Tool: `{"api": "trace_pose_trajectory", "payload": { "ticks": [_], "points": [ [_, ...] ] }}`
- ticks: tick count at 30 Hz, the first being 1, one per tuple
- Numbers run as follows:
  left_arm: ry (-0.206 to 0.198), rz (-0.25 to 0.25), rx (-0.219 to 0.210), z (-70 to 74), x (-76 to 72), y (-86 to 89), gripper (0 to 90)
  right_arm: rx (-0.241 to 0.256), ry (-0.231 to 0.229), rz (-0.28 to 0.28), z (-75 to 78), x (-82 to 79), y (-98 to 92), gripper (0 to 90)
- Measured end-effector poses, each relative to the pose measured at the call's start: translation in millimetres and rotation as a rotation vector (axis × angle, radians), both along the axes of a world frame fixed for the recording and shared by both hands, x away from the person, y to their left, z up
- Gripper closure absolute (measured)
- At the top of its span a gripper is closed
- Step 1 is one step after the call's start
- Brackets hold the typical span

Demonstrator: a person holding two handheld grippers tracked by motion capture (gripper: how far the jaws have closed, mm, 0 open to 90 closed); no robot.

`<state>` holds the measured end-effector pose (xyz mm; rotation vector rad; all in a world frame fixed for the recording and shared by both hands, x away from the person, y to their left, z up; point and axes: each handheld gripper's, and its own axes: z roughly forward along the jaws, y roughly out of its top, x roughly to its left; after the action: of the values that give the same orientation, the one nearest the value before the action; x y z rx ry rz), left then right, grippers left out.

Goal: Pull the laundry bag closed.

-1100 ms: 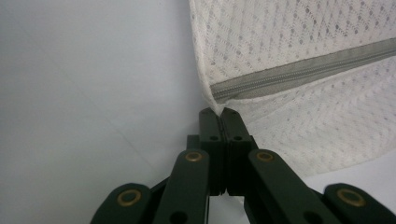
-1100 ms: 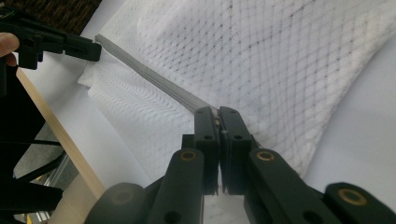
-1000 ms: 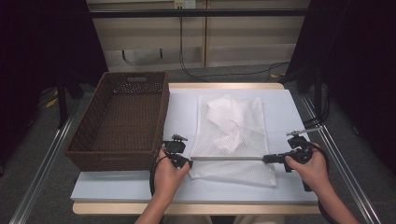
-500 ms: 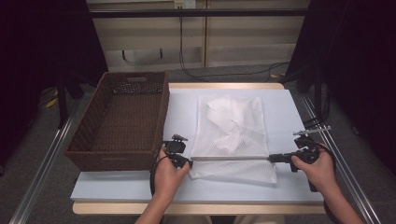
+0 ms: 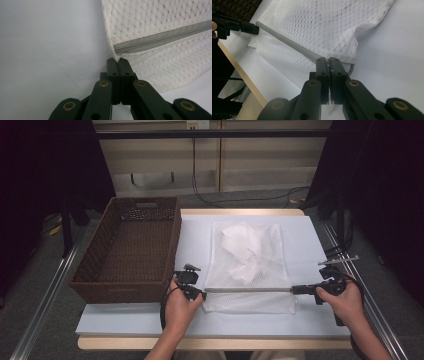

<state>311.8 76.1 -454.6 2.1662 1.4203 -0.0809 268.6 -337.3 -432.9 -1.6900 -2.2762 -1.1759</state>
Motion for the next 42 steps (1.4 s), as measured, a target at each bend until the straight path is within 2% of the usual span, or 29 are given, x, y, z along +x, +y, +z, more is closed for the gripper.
{"api": "trace_pose_trajectory", "payload": {
  "ticks": [5,7,9,10,12,16,19,23,28,30,33,34,36,38,40,42],
  "points": [
    [-0.004,-0.016,0.009,1.2,-0.1,0.9,89.5,-0.002,0.002,0.004,-0.2,-0.2,-1.0,87.2],
    [0.000,-0.028,-0.004,1.7,-1.1,0.5,89.3,-0.009,-0.004,0.003,1.1,-0.5,-0.5,87.1],
    [-0.013,-0.028,0.008,3.8,-2.2,-0.4,89.0,-0.016,-0.003,0.018,0.8,-0.3,-0.5,87.0],
    [-0.015,-0.031,0.000,4.7,-2.7,-1.2,88.9,-0.014,-0.007,0.018,0.1,-0.4,-0.3,87.0],
    [-0.021,-0.047,-0.004,6.6,-3.3,-1.0,88.0,-0.041,-0.004,0.023,-0.5,-0.4,0.5,86.9],
    [-0.012,-0.065,-0.038,9.0,-4.9,-0.3,79.4,-0.040,-0.019,0.016,0.2,-0.3,0.6,86.6],
    [-0.019,-0.072,-0.038,10.8,-6.4,-1.0,77.1,-0.041,-0.023,0.015,1.5,-0.3,1.0,86.2],
    [-0.034,-0.072,-0.048,15.6,-7.9,-3.2,64.8,-0.039,-0.031,0.008,1.0,-0.1,1.9,79.3],
    [-0.033,-0.099,-0.042,18.4,-8.6,-3.4,60.5,-0.042,-0.046,-0.001,2.4,-0.6,2.0,69.7],
    [-0.028,-0.095,-0.051,19.5,-9.1,-4.0,56.5,-0.039,-0.048,-0.001,3.0,-0.7,1.3,66.9],
    [-0.041,-0.102,-0.057,22.7,-9.7,-3.7,50.4,-0.043,-0.056,-0.007,3.4,-1.1,0.9,62.0],
    [-0.039,-0.090,-0.069,24.0,-10.4,-4.2,47.6,-0.041,-0.063,-0.008,3.5,-1.3,0.9,59.3],
    [-0.048,-0.098,-0.087,26.6,-11.1,-4.1,43.7,-0.041,-0.070,-0.015,3.6,-1.7,1.1,54.6],
    [-0.069,-0.106,-0.102,29.3,-11.5,-4.2,38.5,-0.039,-0.079,-0.012,3.4,-2.5,1.3,50.0],
    [-0.100,-0.113,-0.125,31.2,-11.5,-5.0,29.5,-0.046,-0.083,-0.014,3.7,-4.3,1.0,44.7],
    [-0.138,-0.127,-0.133,33.3,-11.7,-4.7,21.5,-0.064,-0.107,-0.024,5.3,-5.5,0.1,39.1]
  ]
}}
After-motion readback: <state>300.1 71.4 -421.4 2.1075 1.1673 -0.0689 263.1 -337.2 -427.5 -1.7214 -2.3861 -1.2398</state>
